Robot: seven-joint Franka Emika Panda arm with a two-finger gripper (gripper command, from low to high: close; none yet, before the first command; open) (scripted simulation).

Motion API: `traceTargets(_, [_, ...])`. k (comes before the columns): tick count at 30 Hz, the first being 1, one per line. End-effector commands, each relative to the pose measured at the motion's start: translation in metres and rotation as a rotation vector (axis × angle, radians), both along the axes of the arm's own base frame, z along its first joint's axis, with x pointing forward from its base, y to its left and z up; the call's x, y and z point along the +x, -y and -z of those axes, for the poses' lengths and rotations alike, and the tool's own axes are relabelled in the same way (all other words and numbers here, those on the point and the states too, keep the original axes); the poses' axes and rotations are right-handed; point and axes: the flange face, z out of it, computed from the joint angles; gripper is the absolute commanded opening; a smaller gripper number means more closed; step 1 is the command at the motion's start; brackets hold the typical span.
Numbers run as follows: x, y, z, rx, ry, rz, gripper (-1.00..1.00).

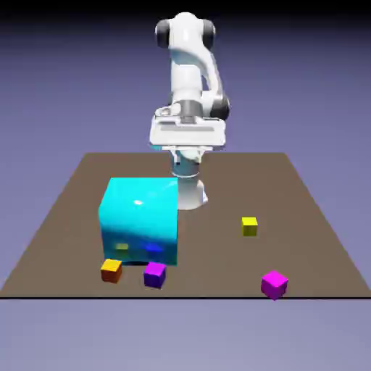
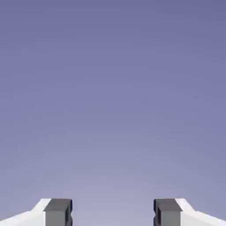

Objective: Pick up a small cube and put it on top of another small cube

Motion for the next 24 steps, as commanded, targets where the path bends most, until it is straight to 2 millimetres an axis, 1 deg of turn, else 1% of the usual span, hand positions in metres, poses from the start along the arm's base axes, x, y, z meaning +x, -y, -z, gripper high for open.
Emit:
traceTargets(1, [0.010,-0.003,0.004,0.029,-0.035,0.021,0.00])
traceTargets(6, [0.055,-0.020,0.030,0.165,-0.212,0.129,0.00])
traceTargets(12, [0.104,-0.049,0.074,0.308,-0.435,0.267,0.00])
traceTargets(18, [0.142,-0.086,0.129,0.426,-0.668,0.414,0.00])
traceTargets(24, [0.168,-0.129,0.192,0.514,-0.912,0.568,0.00])
